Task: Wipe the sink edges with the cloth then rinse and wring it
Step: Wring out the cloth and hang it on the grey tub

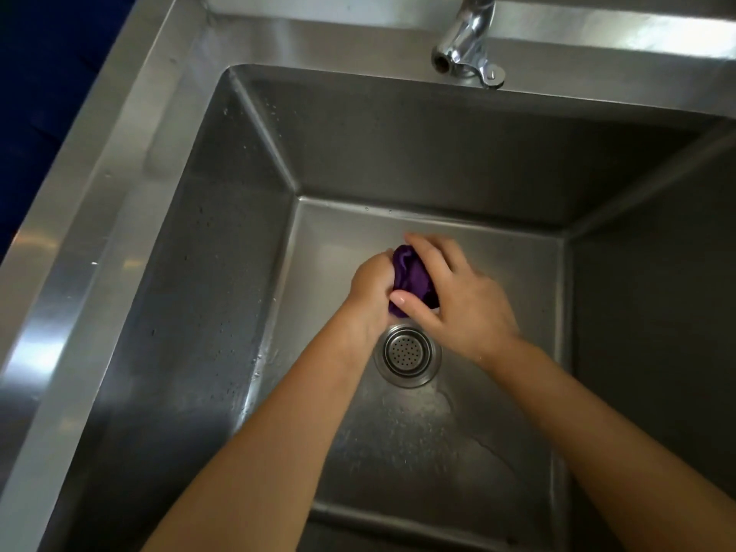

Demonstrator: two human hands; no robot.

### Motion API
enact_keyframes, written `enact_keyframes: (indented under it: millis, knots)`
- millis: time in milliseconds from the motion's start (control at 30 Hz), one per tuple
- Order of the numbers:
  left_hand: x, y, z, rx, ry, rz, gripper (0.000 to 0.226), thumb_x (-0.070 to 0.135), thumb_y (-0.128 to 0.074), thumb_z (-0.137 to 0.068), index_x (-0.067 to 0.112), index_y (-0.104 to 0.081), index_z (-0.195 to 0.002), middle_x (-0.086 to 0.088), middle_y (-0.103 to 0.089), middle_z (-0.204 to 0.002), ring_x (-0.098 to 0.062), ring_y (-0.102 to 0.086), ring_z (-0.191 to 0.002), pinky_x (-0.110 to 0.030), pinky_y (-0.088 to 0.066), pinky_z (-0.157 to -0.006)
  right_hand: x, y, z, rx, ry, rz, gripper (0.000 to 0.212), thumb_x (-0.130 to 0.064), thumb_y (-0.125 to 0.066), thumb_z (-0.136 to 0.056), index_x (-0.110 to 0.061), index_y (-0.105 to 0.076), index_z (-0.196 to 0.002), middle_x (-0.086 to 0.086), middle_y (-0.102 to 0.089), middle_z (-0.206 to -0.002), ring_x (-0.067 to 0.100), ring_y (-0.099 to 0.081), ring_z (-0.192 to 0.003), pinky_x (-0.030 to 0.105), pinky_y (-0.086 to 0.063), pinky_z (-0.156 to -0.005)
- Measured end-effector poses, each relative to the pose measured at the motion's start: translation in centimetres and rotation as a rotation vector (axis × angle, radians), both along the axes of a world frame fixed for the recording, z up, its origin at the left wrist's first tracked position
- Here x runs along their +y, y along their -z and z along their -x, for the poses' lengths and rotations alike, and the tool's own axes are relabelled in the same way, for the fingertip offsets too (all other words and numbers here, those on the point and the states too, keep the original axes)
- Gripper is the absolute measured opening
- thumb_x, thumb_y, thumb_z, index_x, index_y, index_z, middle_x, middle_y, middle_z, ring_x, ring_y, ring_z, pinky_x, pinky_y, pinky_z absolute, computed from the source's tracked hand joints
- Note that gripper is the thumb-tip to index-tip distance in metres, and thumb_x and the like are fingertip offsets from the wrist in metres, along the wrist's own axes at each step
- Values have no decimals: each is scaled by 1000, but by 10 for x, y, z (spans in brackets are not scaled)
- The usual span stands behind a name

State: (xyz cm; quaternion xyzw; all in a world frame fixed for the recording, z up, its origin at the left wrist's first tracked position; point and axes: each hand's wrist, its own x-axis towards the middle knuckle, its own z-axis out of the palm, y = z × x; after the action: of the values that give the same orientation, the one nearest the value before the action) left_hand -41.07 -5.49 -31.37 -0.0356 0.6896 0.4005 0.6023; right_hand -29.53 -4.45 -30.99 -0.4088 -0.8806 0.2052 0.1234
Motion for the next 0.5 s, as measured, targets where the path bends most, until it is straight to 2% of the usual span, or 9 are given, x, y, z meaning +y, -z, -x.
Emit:
enact_keyframes:
  millis: [67,133,200,300,367,433,500]
  knots:
    - [-1,-8,1,-57,145,41,33,21,-45,-93,13,-50,-61,-1,-48,-37,-13,-47,-29,-10,-32,-31,5,-1,-1,22,-100,-126,66,-64,-38,-83,-25,-41,-137,6,-54,-129,25,-66,-90,33,-54,-62]
    - [-6,-6,2,-93,267,85,37,27,-40,-92,16,-45,-57,3,-41,-34,-10,-37,-27,-8,-22,-32,9,4,2,100,-177,-196,56,-57,-45,-85,-18,-59,-122,6,-66,-108,23,-68,-75,30,-54,-54]
    - [-9,-7,1,-112,256,114,39,24,-36,-91,16,-43,-54,5,-37,-33,-8,-32,-26,-7,-17,-32,13,10,5,155,-189,-248,48,-51,-42,-90,-12,-68,-101,6,-68,-85,23,-65,-61,29,-52,-47]
    - [-4,-12,-6,-6,184,94,34,17,-36,-88,15,-40,-55,4,-36,-30,-9,-34,-28,-5,-20,-33,19,15,12,203,-43,-257,53,-42,-30,-96,-9,-66,-78,9,-65,-66,30,-60,-49,30,-48,-43]
    - [0,-8,-11,91,75,26,37,19,-40,-92,15,-44,-55,0,-42,-35,-10,-40,-32,-7,-24,-31,21,15,18,210,78,-267,51,-34,-28,-97,-8,-61,-67,10,-60,-57,32,-55,-42,29,-42,-41]
    - [4,3,-12,197,45,-47,43,25,-44,-94,16,-47,-52,-5,-45,-47,-15,-43,-40,-13,-28,-33,23,14,24,207,193,-244,44,-27,-33,-93,-7,-57,-61,12,-58,-51,32,-53,-39,26,-38,-40]
    - [6,10,-9,265,93,-52,46,31,-44,-93,17,-48,-49,-5,-45,-50,-17,-43,-43,-17,-29,-34,21,15,28,175,285,-172,46,-28,-31,-91,-6,-58,-61,15,-60,-52,34,-56,-42,27,-37,-43]
